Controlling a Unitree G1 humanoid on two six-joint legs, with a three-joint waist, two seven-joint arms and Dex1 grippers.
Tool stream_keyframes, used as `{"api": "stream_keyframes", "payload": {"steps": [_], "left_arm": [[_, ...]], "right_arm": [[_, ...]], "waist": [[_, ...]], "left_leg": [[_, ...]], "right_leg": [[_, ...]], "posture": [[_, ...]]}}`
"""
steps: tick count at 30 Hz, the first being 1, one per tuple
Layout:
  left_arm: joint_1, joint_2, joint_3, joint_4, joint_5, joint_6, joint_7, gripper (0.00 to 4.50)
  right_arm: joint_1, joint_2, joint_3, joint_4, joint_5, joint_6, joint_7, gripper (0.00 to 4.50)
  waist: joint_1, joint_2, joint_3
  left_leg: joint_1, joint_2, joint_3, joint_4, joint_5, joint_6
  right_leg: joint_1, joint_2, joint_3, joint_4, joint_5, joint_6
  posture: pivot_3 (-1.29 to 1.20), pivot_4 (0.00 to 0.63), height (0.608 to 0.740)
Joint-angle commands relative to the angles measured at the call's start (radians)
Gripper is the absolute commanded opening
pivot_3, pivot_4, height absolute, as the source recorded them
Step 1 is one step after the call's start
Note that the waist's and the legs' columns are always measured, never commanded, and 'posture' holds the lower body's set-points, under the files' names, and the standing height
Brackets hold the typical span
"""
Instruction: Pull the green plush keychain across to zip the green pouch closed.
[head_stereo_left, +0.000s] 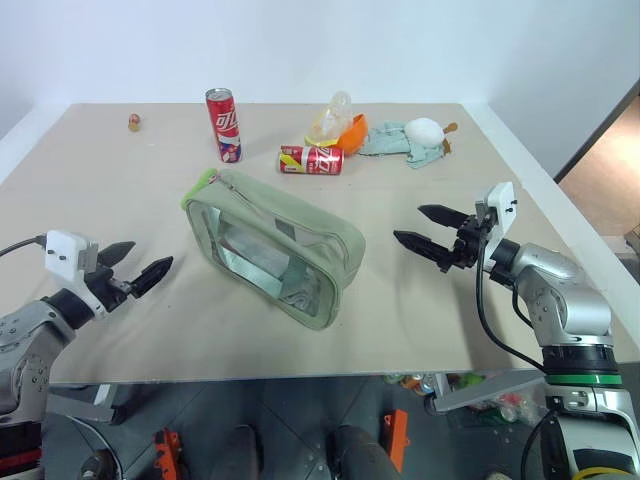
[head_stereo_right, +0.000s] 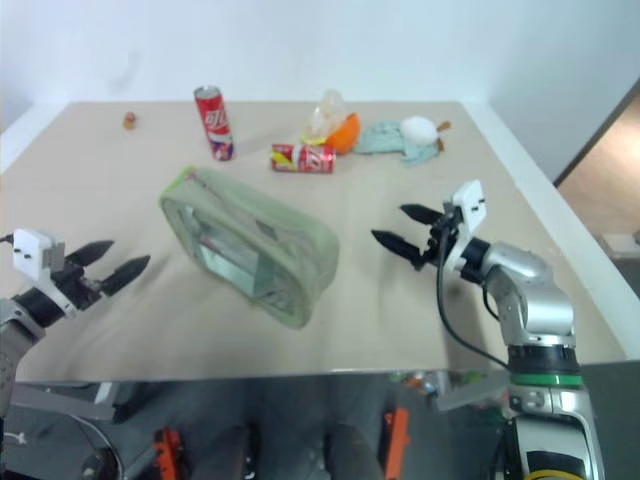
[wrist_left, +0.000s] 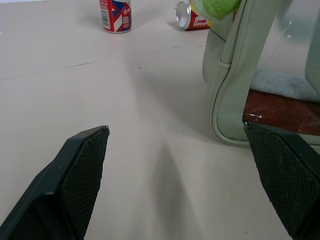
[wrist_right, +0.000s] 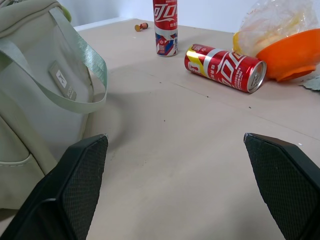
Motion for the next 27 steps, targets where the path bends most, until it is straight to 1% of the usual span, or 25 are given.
{"api": "stream_keyframes", "payload": {"steps": [1, 8, 15, 18, 21, 23, 25, 27], "left_arm": [[-0.014, 0.008, 0.002, -0.023, -0.004, -0.022, -0.012, 4.48], [-0.03, 0.007, 0.001, -0.047, -0.064, 0.01, -0.051, 4.48], [-0.029, 0.035, 0.006, -0.054, -0.078, 0.026, -0.086, 4.48], [-0.018, 0.06, 0.01, -0.086, -0.094, 0.038, -0.12, 4.48], [0.005, 0.097, 0.03, -0.164, -0.171, 0.102, -0.17, 4.48], [0.042, 0.132, 0.032, -0.249, -0.249, 0.164, -0.22, 4.48], [0.078, 0.166, 0.022, -0.345, -0.331, 0.231, -0.257, 4.48], [0.09, 0.192, 0.003, -0.421, -0.414, 0.295, -0.272, 4.48]], "right_arm": [[0.006, -0.003, -0.004, -0.055, 0.009, 0.002, -0.003, 4.5], [0.016, 0.003, 0.0, -0.076, 0.004, 0.006, -0.011, 4.5], [0.014, 0.001, -0.003, -0.095, 0.01, 0.012, -0.019, 4.5], [0.011, -0.015, -0.018, -0.117, 0.017, 0.024, -0.021, 4.5], [0.005, -0.052, -0.041, -0.164, 0.045, 0.063, -0.004, 4.5], [-0.004, -0.078, -0.049, -0.222, 0.094, 0.128, 0.011, 4.5], [-0.023, -0.094, -0.042, -0.297, 0.16, 0.212, 0.017, 4.5], [-0.047, -0.083, -0.013, -0.367, 0.213, 0.279, 0.006, 4.5]], "waist": [[0.0, 0.0, 0.0], [0.0, 0.0, 0.0], [0.0, 0.0, 0.0], [0.0, 0.0, 0.0], [0.0, 0.0, 0.0], [0.0, 0.001, 0.001], [-0.001, 0.001, 0.001], [-0.002, 0.001, 0.001]], "left_leg": [[0.0, 0.0, 0.0, 0.0, 0.0, 0.0], [0.0, 0.0, 0.0, 0.0, 0.0, 0.0], [0.0, 0.0, 0.0, 0.0, 0.0, 0.0], [0.0, 0.0, 0.0, 0.0, 0.0, 0.0], [-0.001, 0.0, 0.0, 0.0, 0.0, 0.0], [-0.001, 0.0, 0.0, 0.0, 0.0, 0.0], [-0.001, 0.001, 0.0, 0.0, 0.0, 0.0], [-0.001, 0.002, 0.0, 0.0, -0.001, -0.001]], "right_leg": [[0.0, 0.0, 0.0, 0.0, 0.0, 0.0], [0.0, 0.0, 0.0, 0.0, 0.0, 0.0], [0.0, 0.0, 0.0, 0.0, 0.0, 0.0], [0.0, 0.0, 0.0, 0.0, 0.0, 0.0], [0.0, 0.0, 0.0, 0.0, 0.0, 0.0], [-0.001, 0.0, 0.0, 0.0, 0.0, 0.0], [-0.001, 0.0, 0.0, 0.0, 0.0, -0.001], [-0.001, 0.0, 0.0, 0.0, -0.001, -0.001]], "posture": [[0.0, 0.15, 0.74], [0.0, 0.15, 0.74], [0.0, 0.15, 0.74], [0.0, 0.15, 0.74], [0.0, 0.15, 0.74], [0.0, 0.15, 0.74], [0.0, 0.15, 0.74], [0.0, 0.15, 0.74]]}}
